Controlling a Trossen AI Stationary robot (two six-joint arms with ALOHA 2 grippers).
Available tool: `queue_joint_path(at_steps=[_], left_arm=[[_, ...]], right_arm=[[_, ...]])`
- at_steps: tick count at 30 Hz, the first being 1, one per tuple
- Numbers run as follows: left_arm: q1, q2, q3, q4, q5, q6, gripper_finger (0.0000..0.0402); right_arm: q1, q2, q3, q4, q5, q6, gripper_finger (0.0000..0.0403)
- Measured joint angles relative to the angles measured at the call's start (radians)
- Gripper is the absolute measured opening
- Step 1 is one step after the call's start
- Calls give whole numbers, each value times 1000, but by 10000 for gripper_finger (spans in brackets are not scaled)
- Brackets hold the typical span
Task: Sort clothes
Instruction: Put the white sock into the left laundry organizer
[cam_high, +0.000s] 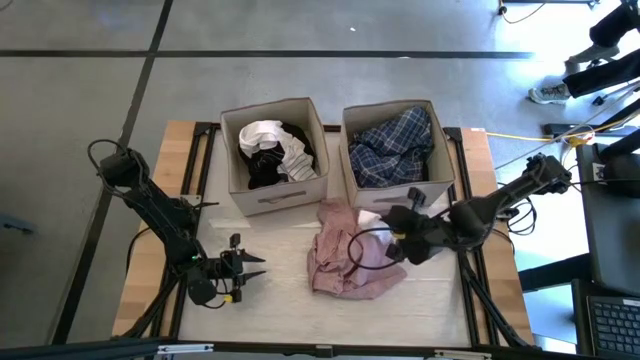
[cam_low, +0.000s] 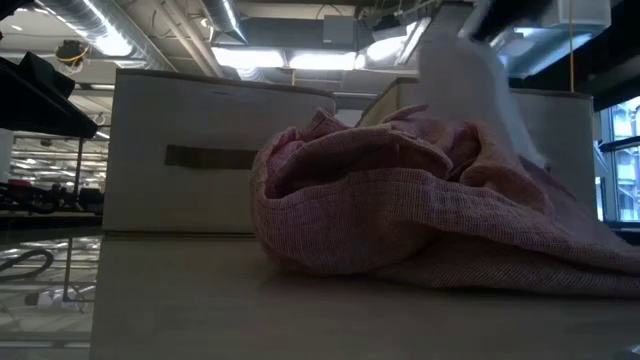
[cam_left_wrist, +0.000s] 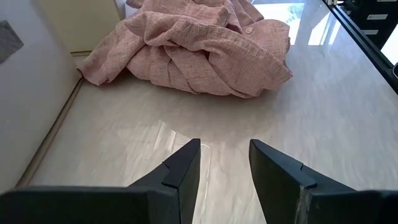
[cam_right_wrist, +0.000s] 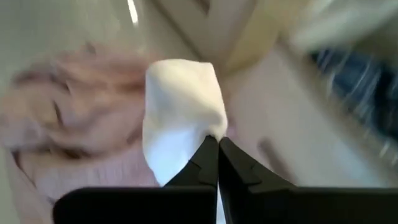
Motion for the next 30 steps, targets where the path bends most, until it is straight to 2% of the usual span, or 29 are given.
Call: queue_joint_path(at_steps=[6,11,23,30], left_arm=[[0,0,0,0,0,0,127],[0,0,0,0,0,0,127],[-2,0,0,-2,1,-1,127],[-2,0,0,-3,1,-1,127]], right_arm=[[-4,-1,83,157,112,-212,2],[-53,0,84,388,116,-413,2],[-250,81,84,865,-50,-804,2],[-371,155,84,1180,-158,-955,3]])
